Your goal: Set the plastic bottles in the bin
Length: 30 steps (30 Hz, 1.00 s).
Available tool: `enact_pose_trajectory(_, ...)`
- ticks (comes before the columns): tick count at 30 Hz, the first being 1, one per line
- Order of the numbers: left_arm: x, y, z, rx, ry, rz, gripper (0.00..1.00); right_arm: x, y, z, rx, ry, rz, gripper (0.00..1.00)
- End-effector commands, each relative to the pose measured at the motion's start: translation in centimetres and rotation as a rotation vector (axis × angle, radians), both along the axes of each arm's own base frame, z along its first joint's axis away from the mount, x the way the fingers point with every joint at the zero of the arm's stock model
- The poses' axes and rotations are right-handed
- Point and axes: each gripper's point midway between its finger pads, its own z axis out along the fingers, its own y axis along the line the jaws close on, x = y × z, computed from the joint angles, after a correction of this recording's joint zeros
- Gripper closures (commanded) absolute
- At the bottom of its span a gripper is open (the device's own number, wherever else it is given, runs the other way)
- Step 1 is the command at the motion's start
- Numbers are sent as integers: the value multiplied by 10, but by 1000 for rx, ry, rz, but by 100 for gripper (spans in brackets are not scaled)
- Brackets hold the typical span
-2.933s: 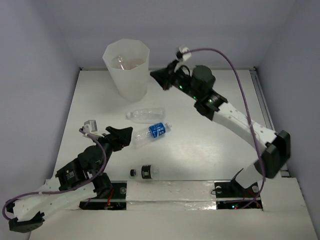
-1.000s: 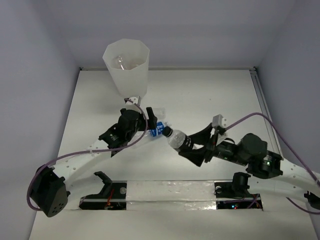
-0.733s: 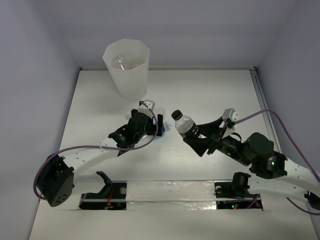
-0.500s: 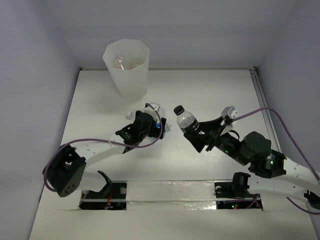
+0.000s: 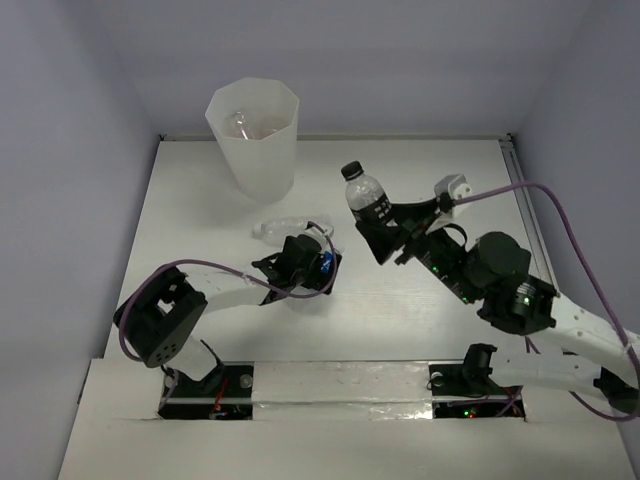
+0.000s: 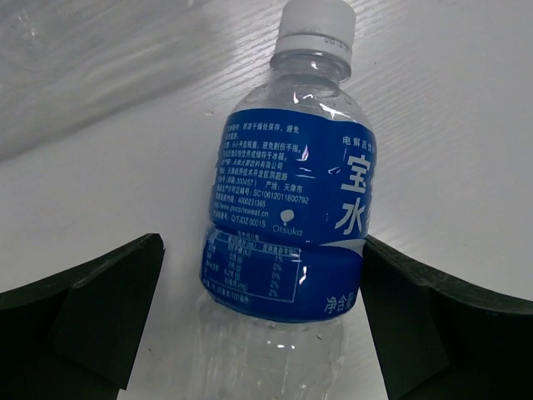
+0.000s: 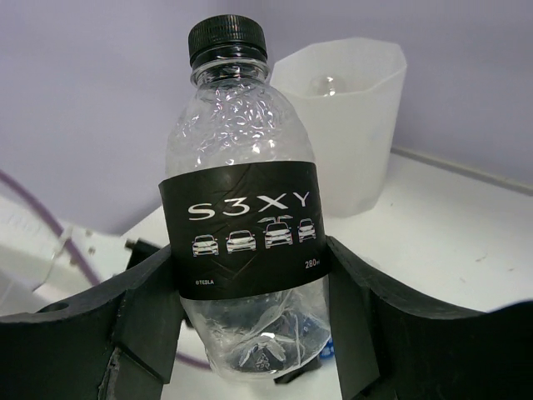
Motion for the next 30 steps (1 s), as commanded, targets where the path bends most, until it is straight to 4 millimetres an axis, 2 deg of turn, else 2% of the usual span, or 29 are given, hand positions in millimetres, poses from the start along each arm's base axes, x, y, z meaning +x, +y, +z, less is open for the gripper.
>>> enact_pose_trajectory(1, 1, -10, 1, -35, 5, 3, 5, 11, 17, 45, 85, -78, 23, 57)
enact_pose_trajectory(4, -10, -12, -7, -46, 20, -4, 17, 39, 52, 55, 66, -96, 75, 57)
enact_pose_trajectory(5, -11, -11, -7, -54, 22, 2, 19, 45, 47, 56, 68, -99, 54, 57)
enact_pose_trajectory(6, -15, -14, -7, -68, 26, -6, 21, 57, 67, 55, 52, -92, 83, 57)
enact_pose_trajectory(8, -25, -16, -3, -119, 37, -6, 26, 76, 82, 52, 18, -76, 88, 58)
enact_pose_trajectory(9, -31, -18, -1, -141, 41, -12, 28, 86, 83, 69, 32, -99, 72, 58)
enact_pose_trajectory(10, -34, -20, 8, -183, 34, -18, 28, 101, 99, 56, 0, -81, 77, 58)
enact_pose_trajectory(11, -40, -16, 6, -212, 47, 2, 31, 107, 105, 58, -4, -83, 86, 58)
enact_pose_trajectory(12, -43, -16, 11, -239, 45, 1, 32, 110, 107, 80, 26, -110, 97, 58)
enact_pose_trajectory(13, -45, -17, 26, -292, 24, -8, 34, 127, 120, 68, -1, -90, 89, 58)
enact_pose_trajectory(14, -53, -13, 23, -305, 28, -7, 38, 133, 127, 65, -17, -82, 90, 58)
enact_pose_trajectory(15, -55, -14, 31, -346, 24, 2, 39, 146, 130, 65, -29, -86, 75, 58)
enact_pose_trajectory(16, -58, -15, 47, -403, 2, -11, 39, 165, 141, 67, -31, -86, 61, 58)
enact_pose_trajectory(17, -62, -10, 45, -415, 5, -1, 39, 172, 149, 54, -68, -54, 64, 58)
enact_pose_trajectory(18, -67, -11, 50, -451, 9, 1, 39, 184, 151, 52, -75, -49, 54, 58)
enact_pose_trajectory(19, -68, -11, 64, -501, -16, -6, 39, 193, 150, 66, -55, -71, 40, 58)
enact_pose_trajectory(20, -73, -10, 66, -515, -13, -5, 39, 210, 162, 47, -77, -46, 37, 58)
enact_pose_trajectory(21, -76, -5, 62, -520, -11, 7, 39, 219, 166, 46, -71, -42, 43, 57)
enact_pose_trajectory(22, -75, -2, 73, -559, -33, 21, 39, 228, 169, 44, -68, -35, 39, 57)
enact_pose_trajectory(23, -79, 3, 69, -557, -26, 29, 39, 237, 163, 66, -38, -58, 25, 57)
enact_pose_trajectory(24, -80, 5, 71, -569, -30, 36, 39, 256, 176, 42, -57, -26, 21, 57)
enact_pose_trajectory(25, -82, 5, 80, -605, -45, 36, 39, 261, 181, 43, -46, -29, 22, 57)
enact_pose_trajectory(27, -84, 11, 79, -611, -41, 53, 39, 284, 185, 43, -18, -43, -20, 57)
enact_pose_trajectory(28, -84, 15, 81, -625, -48, 76, 39, 288, 182, 59, 12, -82, -49, 57)
enact_pose_trajectory(29, -84, 17, 84, -636, -52, 84, 40, 296, 186, 46, 4, -71, -61, 57)
enact_pose_trajectory(30, -84, 19, 83, -639, -54, 91, 40, 302, 182, 55, 23, -96, -78, 56)
